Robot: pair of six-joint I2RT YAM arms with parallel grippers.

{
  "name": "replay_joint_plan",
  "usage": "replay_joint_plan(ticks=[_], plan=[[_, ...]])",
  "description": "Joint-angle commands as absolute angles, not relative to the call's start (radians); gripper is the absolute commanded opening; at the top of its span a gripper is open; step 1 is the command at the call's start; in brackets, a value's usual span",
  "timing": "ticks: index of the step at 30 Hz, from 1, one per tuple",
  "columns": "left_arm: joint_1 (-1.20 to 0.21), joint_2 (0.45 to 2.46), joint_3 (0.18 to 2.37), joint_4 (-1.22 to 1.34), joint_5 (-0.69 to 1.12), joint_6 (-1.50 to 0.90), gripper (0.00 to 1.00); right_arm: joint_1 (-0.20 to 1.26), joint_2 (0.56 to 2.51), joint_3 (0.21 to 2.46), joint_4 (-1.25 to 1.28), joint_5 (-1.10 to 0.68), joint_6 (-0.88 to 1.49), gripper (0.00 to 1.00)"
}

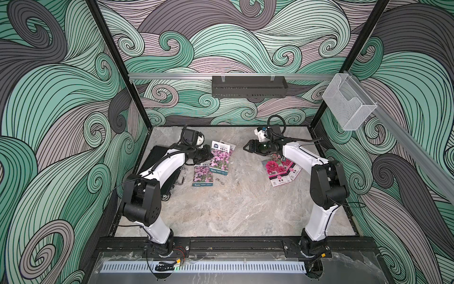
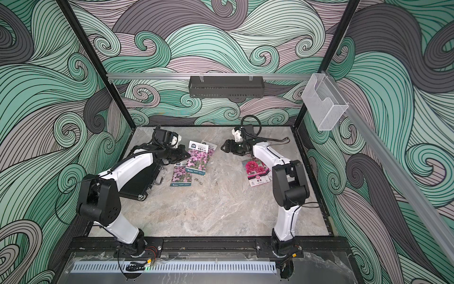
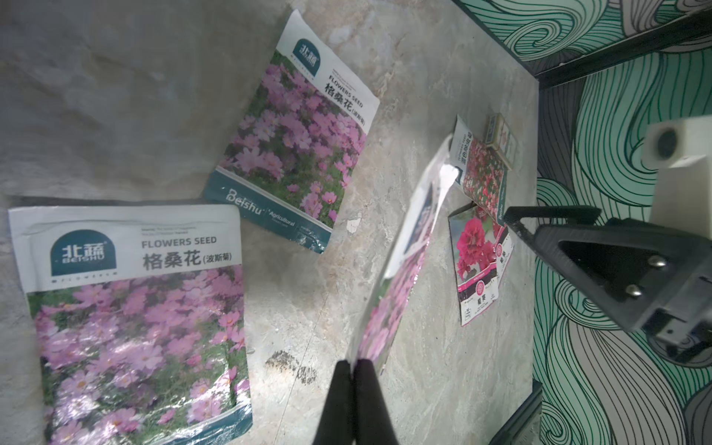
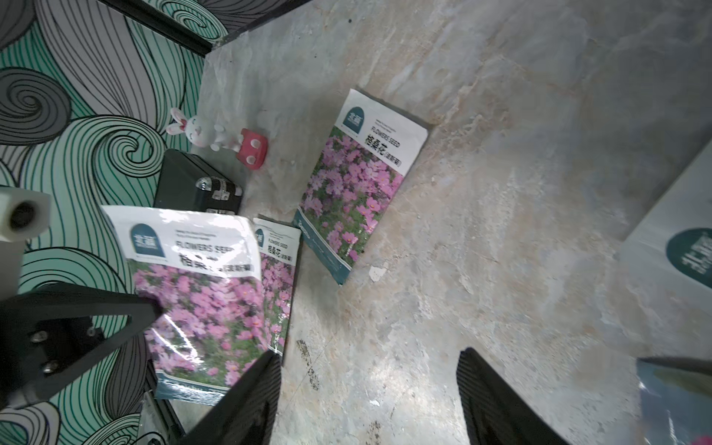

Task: Arrange the seed packets in a row
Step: Move the seed packet to the center of the board.

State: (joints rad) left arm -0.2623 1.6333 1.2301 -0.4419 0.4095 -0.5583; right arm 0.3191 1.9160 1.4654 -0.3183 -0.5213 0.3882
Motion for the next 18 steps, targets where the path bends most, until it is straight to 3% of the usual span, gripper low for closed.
replay_joint_plan(ticks=[1,9,18], plan=[[-0.249,1.532,1.232,-0.487,0.33,-0.555,0.0,0.343,2.004,1.557,-0.29,-0.586,0.409,0.74],[-0.229,1.392,1.184,-0.575,0.232,-0.511,0.0,0.472,2.259,1.839,-0.299,-0.526,0.367,0.74],[-0.21,1.331,1.112,-0.571,0.224,-0.526,0.0,0.577,2.372,1.947,-0.339,-0.344,0.296,0.75]])
